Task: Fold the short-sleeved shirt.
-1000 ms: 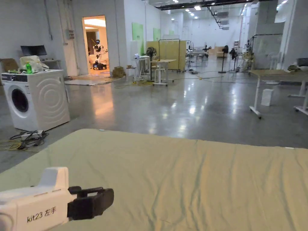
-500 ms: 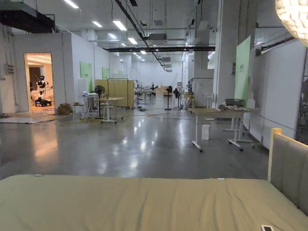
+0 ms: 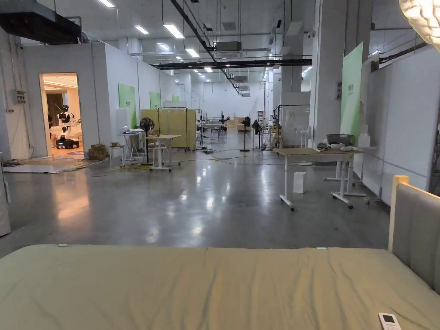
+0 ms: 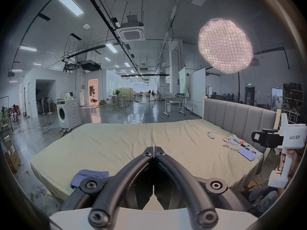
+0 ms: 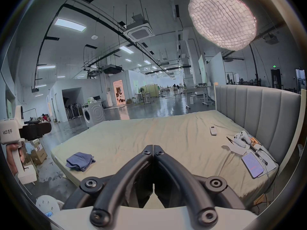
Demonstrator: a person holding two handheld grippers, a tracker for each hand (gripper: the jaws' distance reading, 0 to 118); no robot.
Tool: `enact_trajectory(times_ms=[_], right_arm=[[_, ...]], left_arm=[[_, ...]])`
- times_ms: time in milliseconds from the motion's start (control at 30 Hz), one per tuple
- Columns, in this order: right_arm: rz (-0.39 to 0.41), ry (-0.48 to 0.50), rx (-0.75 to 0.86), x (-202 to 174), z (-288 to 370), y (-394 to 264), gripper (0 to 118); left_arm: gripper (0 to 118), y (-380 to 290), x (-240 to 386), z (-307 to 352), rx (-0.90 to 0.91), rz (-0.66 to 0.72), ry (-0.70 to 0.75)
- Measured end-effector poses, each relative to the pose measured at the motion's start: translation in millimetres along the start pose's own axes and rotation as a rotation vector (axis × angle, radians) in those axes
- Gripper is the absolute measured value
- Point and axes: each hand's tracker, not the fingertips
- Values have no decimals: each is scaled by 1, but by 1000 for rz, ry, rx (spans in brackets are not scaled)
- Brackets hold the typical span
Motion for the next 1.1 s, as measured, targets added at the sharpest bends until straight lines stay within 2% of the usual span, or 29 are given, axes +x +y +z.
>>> enact_trajectory(times_ms=[167,200,233,300,333,433,467,500,600,700,833,1100], right_arm=[[-3,6,11,0,0,4,0],[6,2,10,-1,-2,6,0],[20,-6,12,-2,-2,7,2],[34,-13,17,-2,-3,7,18],[35,-2,10,-1,-4,9,37],[36,-2,15,-2,-5,8,92],[39,-2,19,-2,-5,8,102],[39,-2,23,-2,-4,8,107],[35,2,43,-2,-2,9,108],[45,6,34,-1,-2,10,118],[59,-18,58,-2,1,10,118],[19,-15,66,1,1,12,118]], left_arm=[[2,1,-5,-7,7,-44,-2],[9,2,-5,-7,16,-49,11],[26,2,-5,-7,25,-50,21],[53,3,-5,-8,32,-47,21],[62,3,-5,-8,36,-44,13],[63,4,-5,-8,37,-61,-4],[65,4,-3,-8,38,-73,-2],[71,3,-2,-8,44,-81,13],[118,4,-3,-9,53,-53,39],[118,5,-9,-5,90,38,23],[118,7,-14,-3,102,54,44],[118,6,-17,-4,84,50,56]])
